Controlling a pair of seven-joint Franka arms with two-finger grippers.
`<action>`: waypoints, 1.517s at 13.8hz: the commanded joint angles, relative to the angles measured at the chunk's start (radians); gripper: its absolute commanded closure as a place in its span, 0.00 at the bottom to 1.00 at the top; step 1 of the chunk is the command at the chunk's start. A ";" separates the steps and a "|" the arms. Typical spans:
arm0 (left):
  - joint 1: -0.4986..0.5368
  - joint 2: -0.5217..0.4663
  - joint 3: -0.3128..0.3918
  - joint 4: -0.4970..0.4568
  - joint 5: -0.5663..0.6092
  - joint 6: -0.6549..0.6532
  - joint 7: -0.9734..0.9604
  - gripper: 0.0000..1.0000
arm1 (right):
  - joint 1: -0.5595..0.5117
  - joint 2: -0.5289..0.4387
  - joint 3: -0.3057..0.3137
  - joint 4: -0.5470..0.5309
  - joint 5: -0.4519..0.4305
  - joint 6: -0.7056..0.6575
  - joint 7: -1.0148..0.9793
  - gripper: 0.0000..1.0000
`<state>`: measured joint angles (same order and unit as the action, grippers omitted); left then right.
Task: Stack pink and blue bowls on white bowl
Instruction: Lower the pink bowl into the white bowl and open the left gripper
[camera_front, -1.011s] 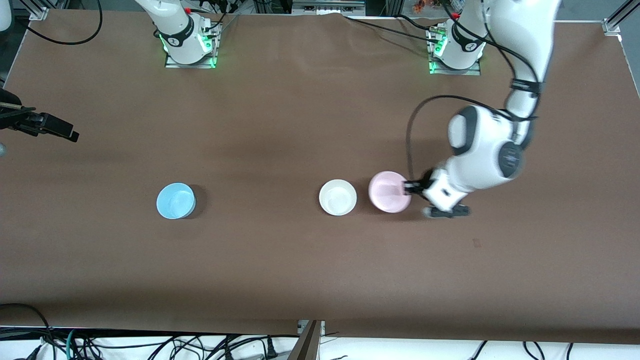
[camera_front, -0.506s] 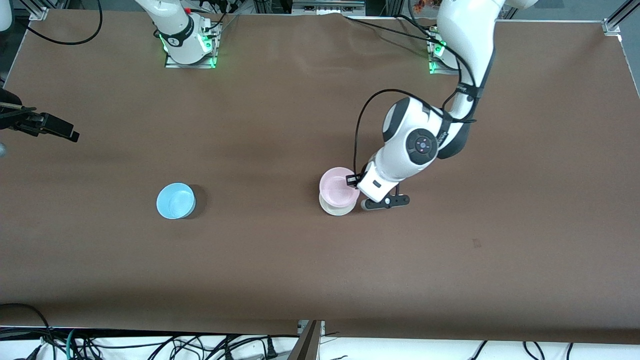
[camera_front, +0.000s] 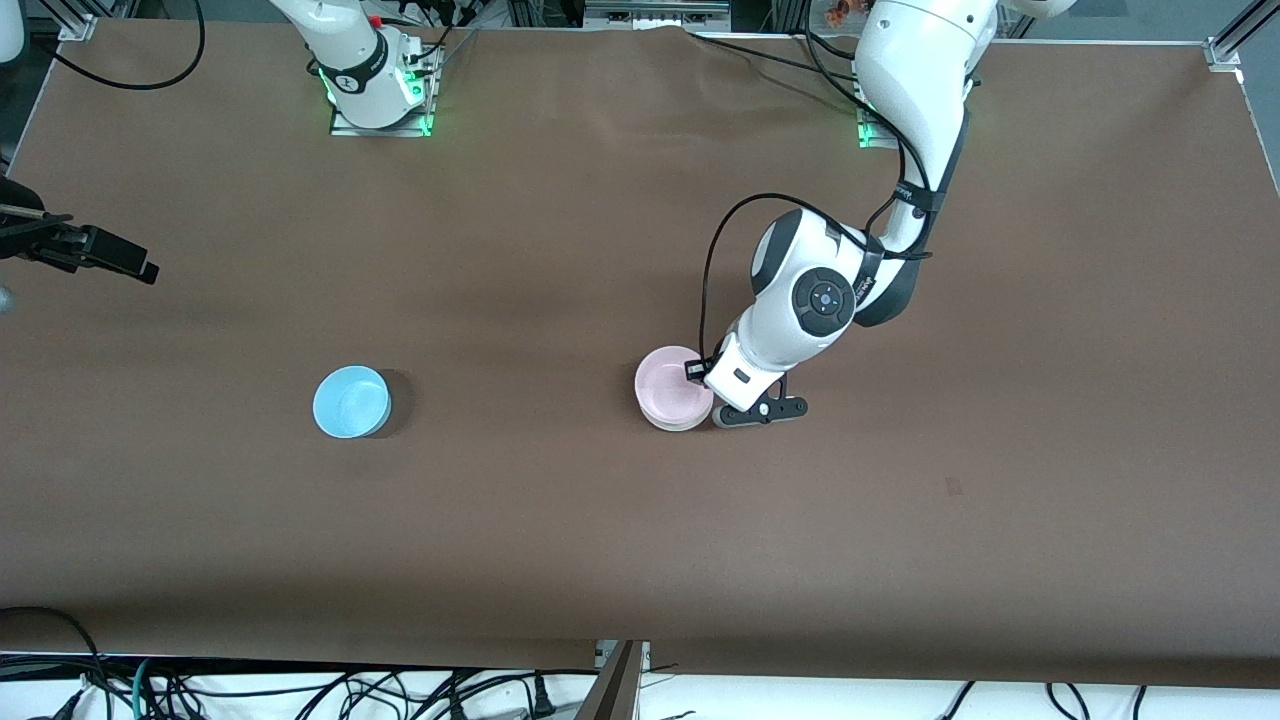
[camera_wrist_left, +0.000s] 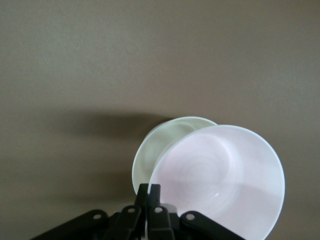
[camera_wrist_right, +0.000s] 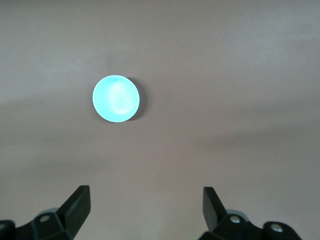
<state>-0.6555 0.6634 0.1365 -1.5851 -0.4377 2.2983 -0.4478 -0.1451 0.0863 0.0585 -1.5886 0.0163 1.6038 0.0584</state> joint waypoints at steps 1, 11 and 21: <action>-0.015 0.024 0.012 0.024 0.040 0.010 -0.005 1.00 | -0.004 0.004 0.006 0.016 0.001 -0.015 0.004 0.01; -0.021 0.035 0.009 0.013 0.040 0.012 -0.002 1.00 | -0.004 0.006 0.006 0.016 0.001 -0.016 0.004 0.01; -0.018 0.062 0.009 0.017 0.068 0.024 -0.003 1.00 | -0.004 0.006 0.006 0.016 0.001 -0.015 0.004 0.01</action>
<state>-0.6669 0.7101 0.1375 -1.5852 -0.3911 2.3174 -0.4469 -0.1451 0.0863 0.0585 -1.5886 0.0163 1.6029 0.0585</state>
